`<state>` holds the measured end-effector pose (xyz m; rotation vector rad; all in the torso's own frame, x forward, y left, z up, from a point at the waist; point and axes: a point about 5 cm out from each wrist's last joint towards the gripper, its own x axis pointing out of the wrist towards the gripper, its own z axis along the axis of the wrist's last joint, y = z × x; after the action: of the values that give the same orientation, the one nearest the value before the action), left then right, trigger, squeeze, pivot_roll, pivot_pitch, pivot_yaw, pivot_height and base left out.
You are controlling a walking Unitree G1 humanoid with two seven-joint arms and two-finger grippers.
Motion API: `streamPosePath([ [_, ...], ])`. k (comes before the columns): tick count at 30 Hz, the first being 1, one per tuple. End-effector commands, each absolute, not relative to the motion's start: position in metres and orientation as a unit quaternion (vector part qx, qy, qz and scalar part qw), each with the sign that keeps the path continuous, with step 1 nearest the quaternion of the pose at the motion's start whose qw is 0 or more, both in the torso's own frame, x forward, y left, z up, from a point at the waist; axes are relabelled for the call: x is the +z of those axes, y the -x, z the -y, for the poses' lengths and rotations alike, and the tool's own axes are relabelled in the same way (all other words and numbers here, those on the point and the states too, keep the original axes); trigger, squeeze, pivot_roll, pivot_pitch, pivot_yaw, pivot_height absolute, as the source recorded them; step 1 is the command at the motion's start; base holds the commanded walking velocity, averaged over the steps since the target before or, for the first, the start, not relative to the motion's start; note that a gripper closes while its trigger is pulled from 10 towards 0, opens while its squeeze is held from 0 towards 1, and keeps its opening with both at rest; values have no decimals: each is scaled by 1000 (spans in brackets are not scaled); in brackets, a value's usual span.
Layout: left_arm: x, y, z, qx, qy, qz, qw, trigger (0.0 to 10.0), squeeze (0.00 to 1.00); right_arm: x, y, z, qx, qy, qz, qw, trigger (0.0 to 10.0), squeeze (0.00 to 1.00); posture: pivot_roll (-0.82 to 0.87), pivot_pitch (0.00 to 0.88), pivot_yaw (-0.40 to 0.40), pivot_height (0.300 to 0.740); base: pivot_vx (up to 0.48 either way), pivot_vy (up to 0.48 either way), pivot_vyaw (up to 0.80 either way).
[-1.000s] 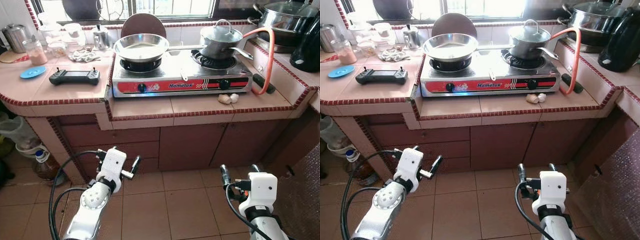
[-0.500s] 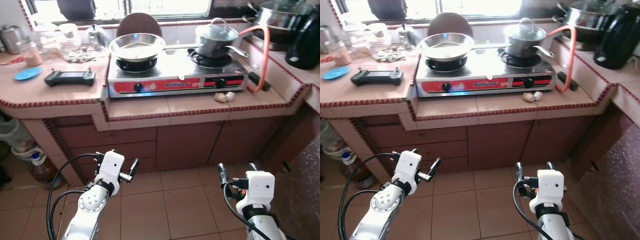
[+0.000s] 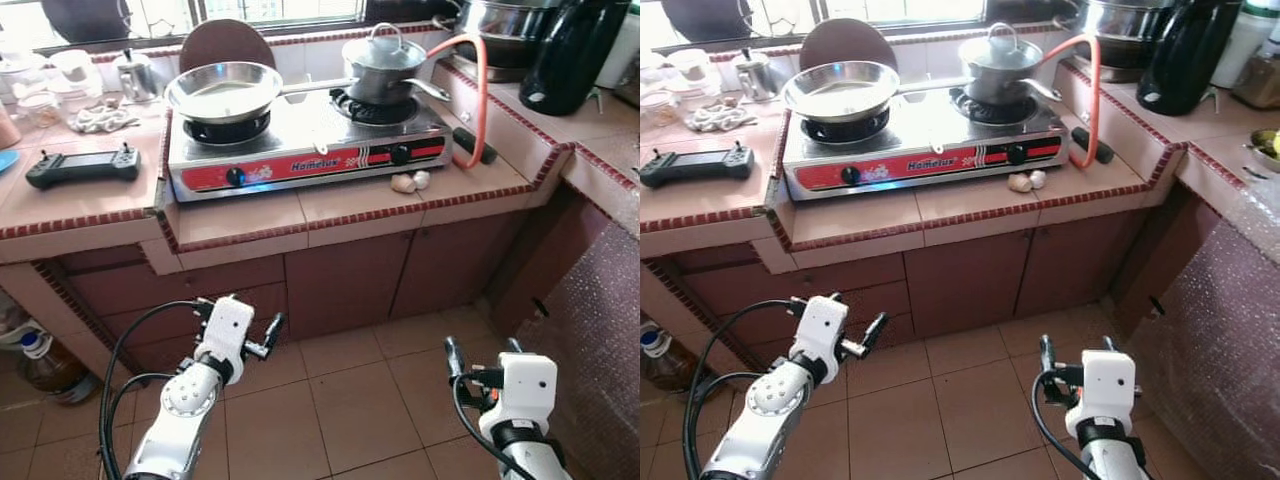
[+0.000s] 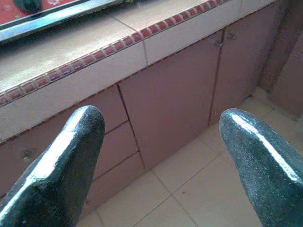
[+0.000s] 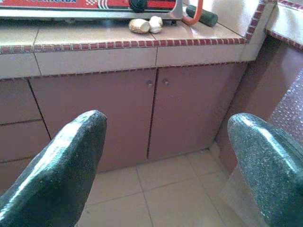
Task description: Kitchen organization
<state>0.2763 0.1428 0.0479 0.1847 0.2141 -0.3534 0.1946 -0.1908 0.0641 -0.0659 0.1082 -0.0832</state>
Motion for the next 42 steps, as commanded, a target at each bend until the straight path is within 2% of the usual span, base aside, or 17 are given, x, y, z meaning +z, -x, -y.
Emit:
streamPosePath([
  [1,49,-279,-143,-175,-90,-107,975,10000,0,68,-194,190,-40,38,-50,997,10000,0,73,0,29,740,0,0,-800],
  [42,55,-297,-134,-187,-65,-102,975,10000,0,78,-192,196,-54,48,-40,997,10000,0,16,0,55,740,0,0,-800],
])
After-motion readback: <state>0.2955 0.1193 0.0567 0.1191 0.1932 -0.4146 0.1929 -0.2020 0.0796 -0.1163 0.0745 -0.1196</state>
